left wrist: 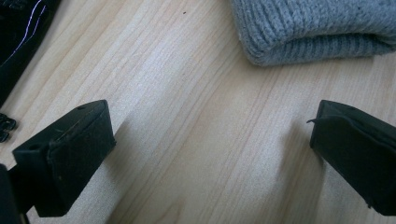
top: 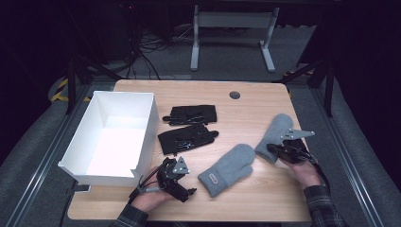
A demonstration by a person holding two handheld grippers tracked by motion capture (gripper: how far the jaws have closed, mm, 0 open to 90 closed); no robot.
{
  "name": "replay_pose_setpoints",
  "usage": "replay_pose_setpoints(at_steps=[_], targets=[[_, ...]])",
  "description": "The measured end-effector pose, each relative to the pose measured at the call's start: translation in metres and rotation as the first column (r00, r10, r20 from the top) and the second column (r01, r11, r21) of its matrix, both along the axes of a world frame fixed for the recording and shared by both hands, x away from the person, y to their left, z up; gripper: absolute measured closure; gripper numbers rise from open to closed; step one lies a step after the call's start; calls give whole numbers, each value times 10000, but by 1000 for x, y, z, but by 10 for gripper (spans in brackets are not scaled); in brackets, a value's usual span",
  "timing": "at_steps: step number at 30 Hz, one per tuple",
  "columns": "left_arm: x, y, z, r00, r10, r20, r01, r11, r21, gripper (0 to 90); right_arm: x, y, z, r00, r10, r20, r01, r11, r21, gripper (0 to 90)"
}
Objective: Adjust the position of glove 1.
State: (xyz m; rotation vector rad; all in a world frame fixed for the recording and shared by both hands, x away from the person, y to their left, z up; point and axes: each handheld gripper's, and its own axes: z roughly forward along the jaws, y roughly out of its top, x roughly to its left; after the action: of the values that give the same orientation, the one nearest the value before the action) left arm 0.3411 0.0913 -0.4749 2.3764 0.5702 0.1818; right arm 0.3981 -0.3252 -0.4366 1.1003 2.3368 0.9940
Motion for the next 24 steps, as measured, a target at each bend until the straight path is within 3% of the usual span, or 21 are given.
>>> replay_pose_setpoints(at_steps=[13, 21, 24], targets=[[0, -1, 0, 10000, -47, 6, 47, 10000, -67, 1, 14, 6, 3, 9992, 243, 302, -249, 9995, 203, 895], [0, -1, 0, 10000, -68, 7, 68, 10000, -68, 1, 25, -20, 16, 9953, -452, 853, 436, 9988, 206, 693], [0, -1, -1, 10000, -57, 13, 57, 10000, -63, 1, 32, -23, 13, 9953, -573, 786, 587, 9982, -147, 627]])
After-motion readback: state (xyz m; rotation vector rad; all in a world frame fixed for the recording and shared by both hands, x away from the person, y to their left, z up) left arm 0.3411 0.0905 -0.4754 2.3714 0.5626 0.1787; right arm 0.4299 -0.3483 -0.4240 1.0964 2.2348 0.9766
